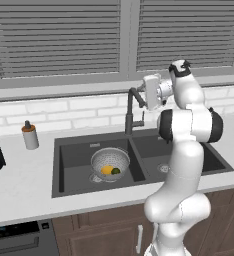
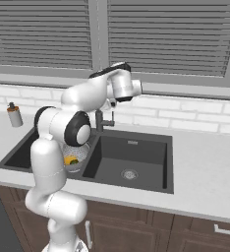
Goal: Put the colander in the sink, put the mango, mango in the colander, and turn on the sink faucet and pour water over the colander.
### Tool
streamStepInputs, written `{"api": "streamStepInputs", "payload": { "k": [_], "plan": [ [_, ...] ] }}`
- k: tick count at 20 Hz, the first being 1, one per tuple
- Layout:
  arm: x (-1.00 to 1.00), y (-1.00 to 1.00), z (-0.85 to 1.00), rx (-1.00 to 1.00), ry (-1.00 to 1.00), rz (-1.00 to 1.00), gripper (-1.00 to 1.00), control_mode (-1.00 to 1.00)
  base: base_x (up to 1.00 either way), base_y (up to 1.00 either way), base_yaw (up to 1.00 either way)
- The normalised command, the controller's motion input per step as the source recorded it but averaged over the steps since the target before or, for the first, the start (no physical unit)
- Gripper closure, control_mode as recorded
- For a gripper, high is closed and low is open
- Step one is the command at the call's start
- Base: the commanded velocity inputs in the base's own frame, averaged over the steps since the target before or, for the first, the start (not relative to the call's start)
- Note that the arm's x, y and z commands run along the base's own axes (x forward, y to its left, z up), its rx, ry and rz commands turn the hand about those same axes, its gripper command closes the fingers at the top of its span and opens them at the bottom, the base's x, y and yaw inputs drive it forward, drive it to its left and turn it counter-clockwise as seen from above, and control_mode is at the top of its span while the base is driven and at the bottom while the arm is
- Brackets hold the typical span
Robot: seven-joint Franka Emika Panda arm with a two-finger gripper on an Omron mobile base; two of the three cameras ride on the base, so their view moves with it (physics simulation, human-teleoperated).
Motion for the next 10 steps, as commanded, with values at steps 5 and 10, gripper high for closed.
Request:
{"api": "streamStepInputs", "payload": {
  "k": [5, 10],
  "plan": [
    [0.07, -0.02, -0.34, 0.04, -0.02, 0.01, -1.00, -1.00, 0.00, 0.00, 0.00],
    [0.15, 0.53, -0.01, 0.00, -0.05, -0.01, -1.00, -1.00, 0.00, 0.00, 0.00]
  ]
}}
